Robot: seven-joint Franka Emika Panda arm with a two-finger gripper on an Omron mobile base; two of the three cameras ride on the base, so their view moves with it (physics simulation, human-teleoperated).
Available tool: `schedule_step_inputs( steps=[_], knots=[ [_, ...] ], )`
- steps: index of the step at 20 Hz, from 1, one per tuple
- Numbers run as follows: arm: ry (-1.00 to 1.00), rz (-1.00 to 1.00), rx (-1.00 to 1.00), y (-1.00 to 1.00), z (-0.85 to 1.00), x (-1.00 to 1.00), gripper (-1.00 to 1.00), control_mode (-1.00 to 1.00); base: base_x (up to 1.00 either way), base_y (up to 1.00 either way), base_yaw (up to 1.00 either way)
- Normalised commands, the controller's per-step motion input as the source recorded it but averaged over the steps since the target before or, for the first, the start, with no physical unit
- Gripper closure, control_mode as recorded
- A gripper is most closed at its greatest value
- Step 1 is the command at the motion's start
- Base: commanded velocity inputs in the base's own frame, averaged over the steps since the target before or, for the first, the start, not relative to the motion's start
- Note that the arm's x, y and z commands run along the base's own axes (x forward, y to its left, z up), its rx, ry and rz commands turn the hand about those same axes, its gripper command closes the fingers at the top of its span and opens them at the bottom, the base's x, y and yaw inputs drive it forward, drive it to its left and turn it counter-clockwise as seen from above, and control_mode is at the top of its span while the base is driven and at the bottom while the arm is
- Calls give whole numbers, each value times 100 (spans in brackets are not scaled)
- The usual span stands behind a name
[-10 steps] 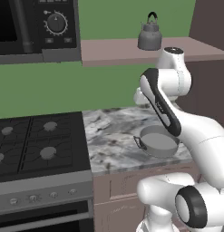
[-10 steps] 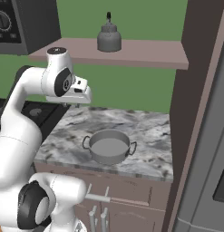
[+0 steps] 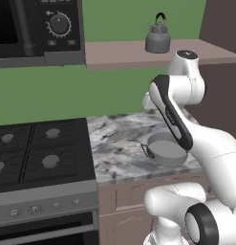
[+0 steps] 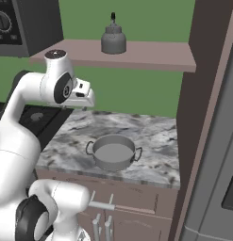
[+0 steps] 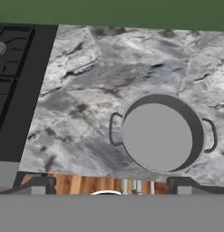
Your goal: Pick the kettle from the cabinet and place it on a stove burner. Then pick the pot from the counter and place it on another stove burner. Finally, turn both burners on.
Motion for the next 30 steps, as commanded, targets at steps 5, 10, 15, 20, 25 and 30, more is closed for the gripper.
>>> schedule_step_inputs(
  steps=[5, 10, 15, 20, 25, 30],
  knots=[
    [-12, -2, 0, -13, 22, -9, -100, -100, 0, 0, 0],
    [-18, 0, -1, -16, 29, -8, -100, -100, 0, 0, 0],
    [-19, -3, -3, -17, 33, -6, -100, -100, 0, 0, 0],
    [-20, -3, -2, -11, 36, -1, -100, -100, 0, 0, 0],
    [-22, -2, -3, -8, 41, -1, -100, -100, 0, 0, 0],
    [-25, -1, -4, -5, 44, 0, -100, -100, 0, 0, 0]
  ],
)
